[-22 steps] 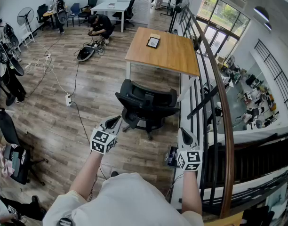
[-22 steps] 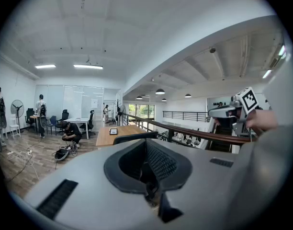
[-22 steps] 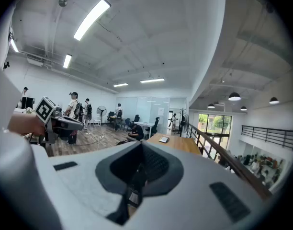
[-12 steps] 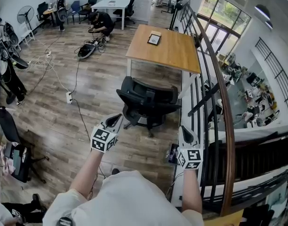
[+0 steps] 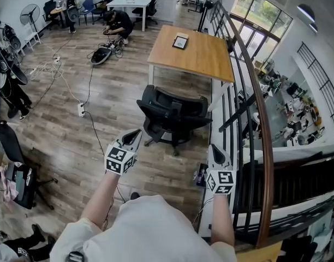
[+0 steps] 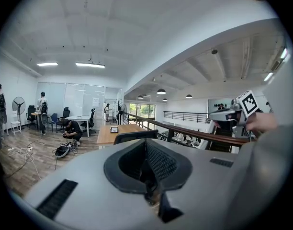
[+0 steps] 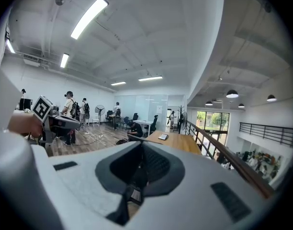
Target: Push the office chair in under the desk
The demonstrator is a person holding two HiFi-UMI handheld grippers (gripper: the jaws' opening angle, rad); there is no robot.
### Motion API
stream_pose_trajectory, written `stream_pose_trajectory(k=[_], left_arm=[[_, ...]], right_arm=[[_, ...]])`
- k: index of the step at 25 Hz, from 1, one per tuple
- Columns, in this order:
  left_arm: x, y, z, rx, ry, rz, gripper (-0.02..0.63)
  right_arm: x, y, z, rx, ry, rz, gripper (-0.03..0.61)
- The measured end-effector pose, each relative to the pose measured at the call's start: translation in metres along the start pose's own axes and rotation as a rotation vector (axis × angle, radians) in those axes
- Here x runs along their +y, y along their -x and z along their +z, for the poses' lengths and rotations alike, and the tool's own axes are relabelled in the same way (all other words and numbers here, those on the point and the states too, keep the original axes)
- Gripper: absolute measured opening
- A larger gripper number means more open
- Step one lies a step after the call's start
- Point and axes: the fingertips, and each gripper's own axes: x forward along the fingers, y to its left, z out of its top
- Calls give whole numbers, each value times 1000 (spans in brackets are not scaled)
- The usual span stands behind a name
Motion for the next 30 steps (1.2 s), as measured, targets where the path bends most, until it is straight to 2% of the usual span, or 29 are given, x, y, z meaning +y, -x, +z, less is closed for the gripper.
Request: stream_pose_trajectory(k=[8,18,30], left_arm=[[8,13,-5,-4,7,3,29],[19,12,-6,-1,23,-8,108],[40,12,-19,29,23,-40,114]], right_arm=[[16,-1,-3,13,18,16,35],[22,-7,0,25,33,19,87],[32,-13,-1,59,70,-23,95]])
